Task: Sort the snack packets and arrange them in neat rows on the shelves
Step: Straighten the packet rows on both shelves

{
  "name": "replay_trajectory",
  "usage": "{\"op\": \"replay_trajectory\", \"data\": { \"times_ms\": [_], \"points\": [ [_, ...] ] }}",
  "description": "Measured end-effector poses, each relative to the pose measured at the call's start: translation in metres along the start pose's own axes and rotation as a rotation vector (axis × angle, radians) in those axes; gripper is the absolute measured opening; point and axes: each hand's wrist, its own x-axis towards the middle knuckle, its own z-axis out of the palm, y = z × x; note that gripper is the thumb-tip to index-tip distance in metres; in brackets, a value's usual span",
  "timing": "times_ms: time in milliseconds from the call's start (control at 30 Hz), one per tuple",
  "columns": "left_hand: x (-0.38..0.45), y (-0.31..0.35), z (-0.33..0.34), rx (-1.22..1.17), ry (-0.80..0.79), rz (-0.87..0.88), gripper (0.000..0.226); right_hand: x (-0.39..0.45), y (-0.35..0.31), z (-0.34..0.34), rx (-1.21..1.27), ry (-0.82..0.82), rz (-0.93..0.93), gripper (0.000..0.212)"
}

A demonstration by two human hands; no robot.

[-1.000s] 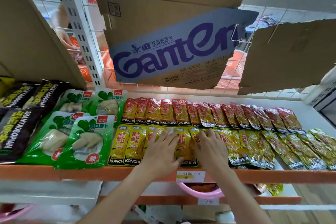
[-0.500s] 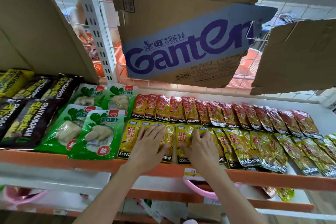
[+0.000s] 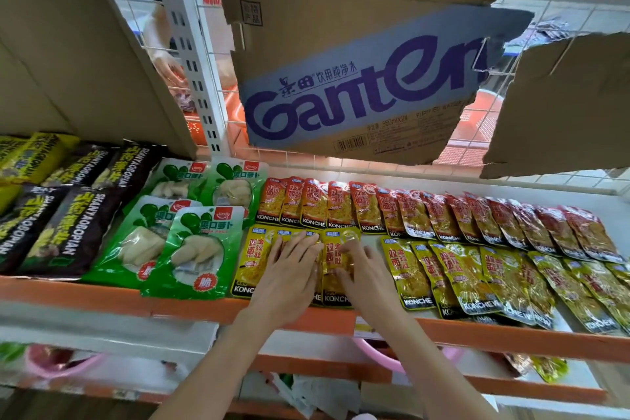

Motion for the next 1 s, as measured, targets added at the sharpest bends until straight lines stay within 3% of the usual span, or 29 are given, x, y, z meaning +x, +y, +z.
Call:
{"op": "replay_trajectory", "data": {
  "times_ms": [100,267,400,567,633,733,867,1000],
  "points": [
    [0.000,0.000,0.001,0.008,0.008,0.000,0.075,0.002,-0.001,-0.004,-0.256,0.026,-0.044,0.034],
    [0.002,0.003,-0.005,-0.013,0.008,-0.015,0.077,0.003,0.009,-0.026,-0.290,0.068,-0.008,0.036],
    [0.010,0.019,-0.008,-0.016,0.012,0.043,0.078,-0.004,0.039,-0.040,-0.469,0.104,0.113,0.039],
    [0.020,0.037,0.009,0.040,-0.026,0.061,0.057,-0.009,0.041,-0.024,-0.312,0.035,-0.014,0.033],
    [0.021,0.038,0.013,0.046,-0.026,0.070,0.055,-0.007,0.045,-0.024,-0.285,0.110,-0.007,0.035],
    [0.020,0.036,0.013,-0.004,-0.007,0.082,0.054,-0.006,0.051,-0.026,-0.385,0.226,0.037,0.022],
    [0.020,0.036,0.015,-0.032,0.019,0.085,0.058,-0.008,0.040,-0.027,-0.639,0.222,-0.024,0.036],
    [0.021,0.034,0.018,-0.031,0.038,0.094,0.069,-0.008,0.025,-0.033,-0.709,0.160,-0.039,0.046]
  ]
}}
